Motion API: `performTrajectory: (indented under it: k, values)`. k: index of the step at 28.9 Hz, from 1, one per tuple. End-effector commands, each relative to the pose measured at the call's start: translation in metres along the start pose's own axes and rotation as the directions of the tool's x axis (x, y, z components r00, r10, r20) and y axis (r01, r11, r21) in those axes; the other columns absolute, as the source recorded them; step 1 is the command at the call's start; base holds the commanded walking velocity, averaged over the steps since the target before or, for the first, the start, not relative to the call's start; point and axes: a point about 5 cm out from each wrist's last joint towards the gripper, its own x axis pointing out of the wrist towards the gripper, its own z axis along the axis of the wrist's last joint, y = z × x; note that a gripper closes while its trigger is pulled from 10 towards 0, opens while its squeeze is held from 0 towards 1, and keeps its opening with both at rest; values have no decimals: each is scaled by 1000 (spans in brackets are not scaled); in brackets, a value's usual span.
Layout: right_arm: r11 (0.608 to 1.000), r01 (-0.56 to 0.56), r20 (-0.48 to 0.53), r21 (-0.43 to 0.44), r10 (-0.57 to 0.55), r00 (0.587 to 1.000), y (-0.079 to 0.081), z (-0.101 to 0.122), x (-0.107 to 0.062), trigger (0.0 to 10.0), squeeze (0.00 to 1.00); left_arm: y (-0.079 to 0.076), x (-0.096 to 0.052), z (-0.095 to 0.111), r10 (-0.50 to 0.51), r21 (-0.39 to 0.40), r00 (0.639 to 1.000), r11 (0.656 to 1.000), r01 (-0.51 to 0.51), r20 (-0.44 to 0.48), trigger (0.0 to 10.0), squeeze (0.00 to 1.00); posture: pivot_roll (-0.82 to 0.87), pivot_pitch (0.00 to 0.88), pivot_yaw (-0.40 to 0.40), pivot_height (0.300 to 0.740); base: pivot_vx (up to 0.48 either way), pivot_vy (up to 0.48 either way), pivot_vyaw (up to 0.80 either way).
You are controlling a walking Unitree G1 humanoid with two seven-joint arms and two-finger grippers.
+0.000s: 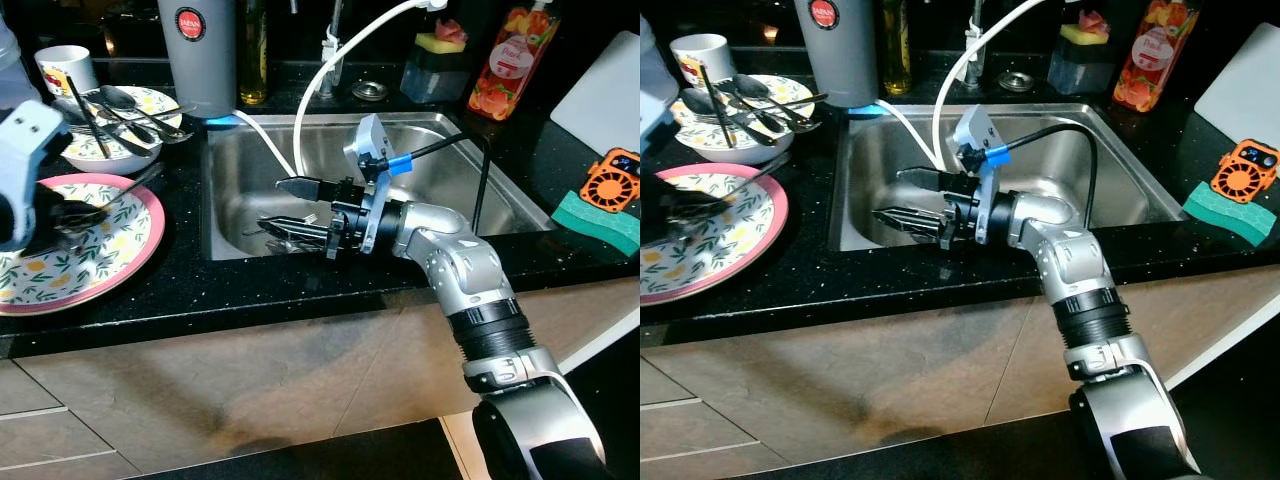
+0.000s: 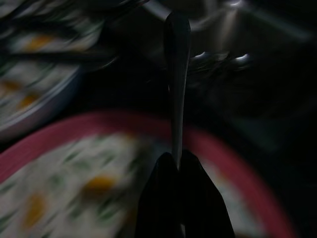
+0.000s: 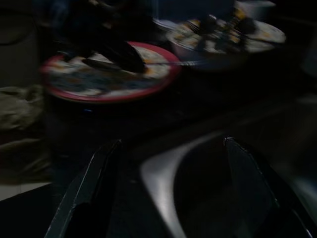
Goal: Kitchen organization
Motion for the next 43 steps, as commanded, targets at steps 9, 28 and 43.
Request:
performTrajectory:
  k: [9, 28, 43]
  values:
    - [980, 192, -143, -60, -198, 970, -23, -10, -17, 10000, 0, -32, 77, 56, -65, 141, 968, 989, 31, 244, 0, 0, 22, 147, -51, 740, 0, 0, 0]
    - [937, 327, -195, -127, -346, 918, -34, -16, -25, 10000, 0, -50, 149, 29, 5, 367, 990, 928, -58, 142, 10000, 0, 9, 163, -7, 740, 0, 0, 0]
    - [935, 329, -199, -134, -351, 915, -36, -17, -24, 10000, 0, -48, 148, 44, -9, 323, 967, 944, -75, 253, 10000, 0, 5, 139, -14, 740, 0, 0, 0]
